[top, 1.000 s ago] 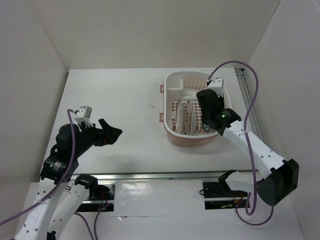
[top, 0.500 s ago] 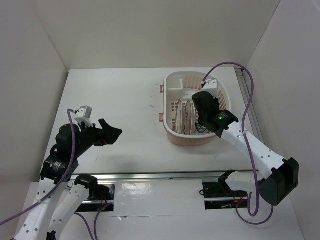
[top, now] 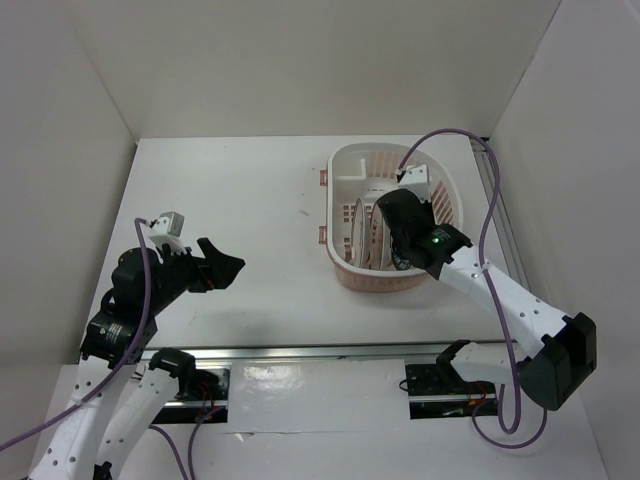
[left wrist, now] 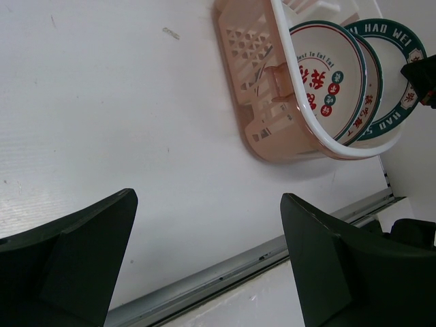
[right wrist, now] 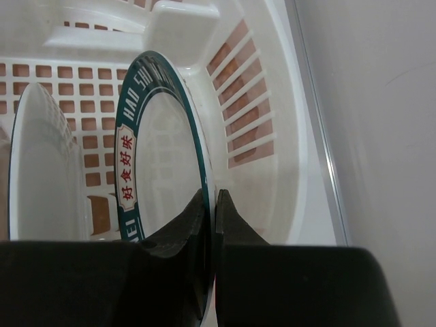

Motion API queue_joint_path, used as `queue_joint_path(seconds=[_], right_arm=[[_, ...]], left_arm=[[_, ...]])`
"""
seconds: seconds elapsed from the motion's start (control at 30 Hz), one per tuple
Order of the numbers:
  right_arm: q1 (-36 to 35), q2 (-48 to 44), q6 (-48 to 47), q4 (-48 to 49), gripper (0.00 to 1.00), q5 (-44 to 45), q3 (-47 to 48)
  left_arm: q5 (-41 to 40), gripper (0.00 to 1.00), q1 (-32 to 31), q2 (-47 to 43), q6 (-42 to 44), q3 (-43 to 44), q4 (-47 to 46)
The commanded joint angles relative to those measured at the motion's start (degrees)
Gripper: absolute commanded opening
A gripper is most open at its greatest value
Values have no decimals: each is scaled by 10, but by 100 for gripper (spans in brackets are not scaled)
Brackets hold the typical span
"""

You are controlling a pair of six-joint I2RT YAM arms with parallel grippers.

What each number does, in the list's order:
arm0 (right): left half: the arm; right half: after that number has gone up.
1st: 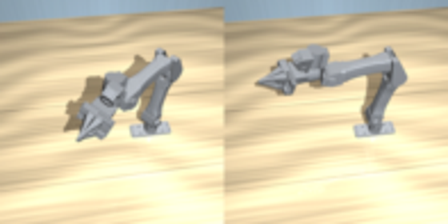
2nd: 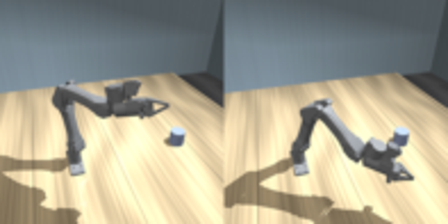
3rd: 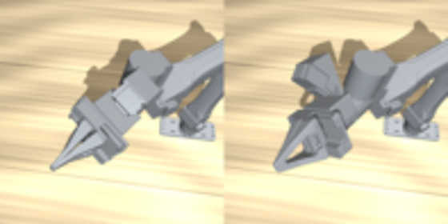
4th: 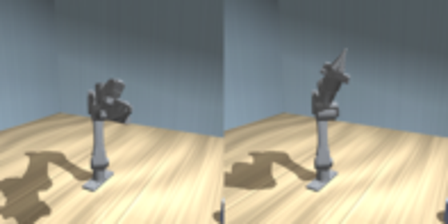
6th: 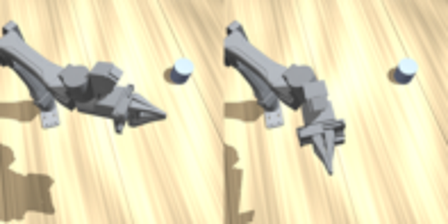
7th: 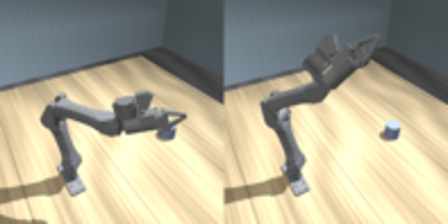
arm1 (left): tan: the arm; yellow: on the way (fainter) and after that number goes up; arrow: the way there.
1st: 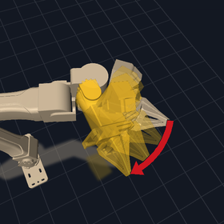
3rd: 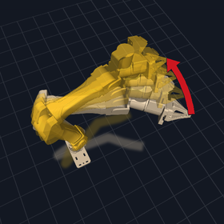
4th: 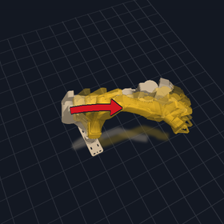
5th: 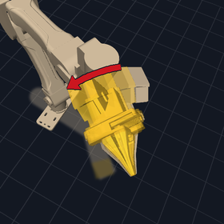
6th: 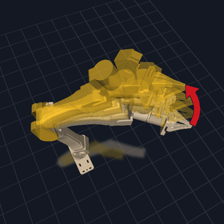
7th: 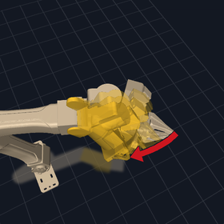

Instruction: Load the plates into the dish rack

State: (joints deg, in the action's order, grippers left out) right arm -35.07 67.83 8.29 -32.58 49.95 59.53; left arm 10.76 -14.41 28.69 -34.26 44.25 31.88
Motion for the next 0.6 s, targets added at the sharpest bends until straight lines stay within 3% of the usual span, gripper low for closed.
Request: queue_joint_path(seconds=[0.0, 0.2, 0.37, 0.57], right_arm=[[-12, -15, 17, 15, 0, 28, 0], [-12, -8, 23, 4, 0, 33, 1], [-18, -8, 28, -1, 8, 39, 1], [-33, -8, 33, 4, 25, 40, -6]], left_arm=[[8, 100, -1, -1, 16, 0, -20], [8, 100, -1, -1, 16, 0, -20], [8, 100, -1, -1, 16, 0, -20], [8, 100, -1, -1, 16, 0, -20]])
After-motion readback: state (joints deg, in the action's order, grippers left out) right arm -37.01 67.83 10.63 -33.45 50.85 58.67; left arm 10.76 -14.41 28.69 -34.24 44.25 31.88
